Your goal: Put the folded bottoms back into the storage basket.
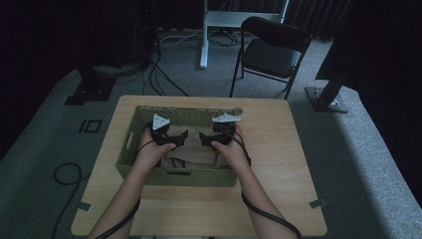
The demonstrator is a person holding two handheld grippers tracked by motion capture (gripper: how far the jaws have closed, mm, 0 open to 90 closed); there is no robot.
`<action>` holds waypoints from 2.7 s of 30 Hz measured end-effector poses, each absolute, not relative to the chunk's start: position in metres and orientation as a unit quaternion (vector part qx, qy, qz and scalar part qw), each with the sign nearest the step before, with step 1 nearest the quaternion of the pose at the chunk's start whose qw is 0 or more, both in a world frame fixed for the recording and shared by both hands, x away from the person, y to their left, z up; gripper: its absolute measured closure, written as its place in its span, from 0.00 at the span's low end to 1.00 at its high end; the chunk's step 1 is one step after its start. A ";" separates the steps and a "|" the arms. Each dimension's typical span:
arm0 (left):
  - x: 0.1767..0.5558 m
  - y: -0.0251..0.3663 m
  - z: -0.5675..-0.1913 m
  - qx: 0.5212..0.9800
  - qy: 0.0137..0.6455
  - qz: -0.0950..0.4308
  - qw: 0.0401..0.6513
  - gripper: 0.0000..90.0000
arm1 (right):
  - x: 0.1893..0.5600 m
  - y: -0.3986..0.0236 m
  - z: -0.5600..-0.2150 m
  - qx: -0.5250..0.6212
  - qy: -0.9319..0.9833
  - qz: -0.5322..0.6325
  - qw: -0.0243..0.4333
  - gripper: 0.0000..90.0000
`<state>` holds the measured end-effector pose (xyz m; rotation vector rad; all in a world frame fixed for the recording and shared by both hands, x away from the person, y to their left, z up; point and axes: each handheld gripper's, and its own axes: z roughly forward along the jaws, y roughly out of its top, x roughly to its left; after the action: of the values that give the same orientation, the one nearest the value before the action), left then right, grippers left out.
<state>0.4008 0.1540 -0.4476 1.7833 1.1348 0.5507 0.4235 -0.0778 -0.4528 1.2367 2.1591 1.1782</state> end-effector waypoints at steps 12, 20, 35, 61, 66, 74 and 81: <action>0.389 0.158 -0.421 0.710 0.451 0.233 0.488 0.18 | 0.416 -0.085 -0.440 0.444 0.754 0.447 0.189 0.16; 0.380 0.158 -0.408 0.713 0.445 0.222 0.495 0.18 | 0.408 -0.090 -0.419 0.418 0.759 0.456 0.201 0.16; 0.352 0.160 -0.391 0.714 0.439 0.219 0.499 0.18 | 0.394 -0.119 -0.402 0.400 0.764 0.456 0.220 0.15; 0.298 0.157 -0.410 0.720 0.414 0.231 0.507 0.18 | 0.343 -0.190 -0.411 0.410 0.742 0.455 0.272 0.15; 0.287 0.155 -0.416 0.724 0.405 0.218 0.514 0.18 | 0.335 -0.200 -0.416 0.414 0.739 0.453 0.278 0.15; 0.271 0.156 -0.420 0.714 0.406 0.216 0.528 0.18 | 0.324 -0.220 -0.431 0.425 0.739 0.440 0.282 0.15; 0.252 0.161 -0.429 0.723 0.398 0.223 0.520 0.18 | 0.315 -0.237 -0.448 0.437 0.739 0.427 0.284 0.15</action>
<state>0.2521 0.1610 -0.4286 1.7326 0.9532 0.5346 0.3155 -0.2372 -0.4481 1.1702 1.9771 1.1432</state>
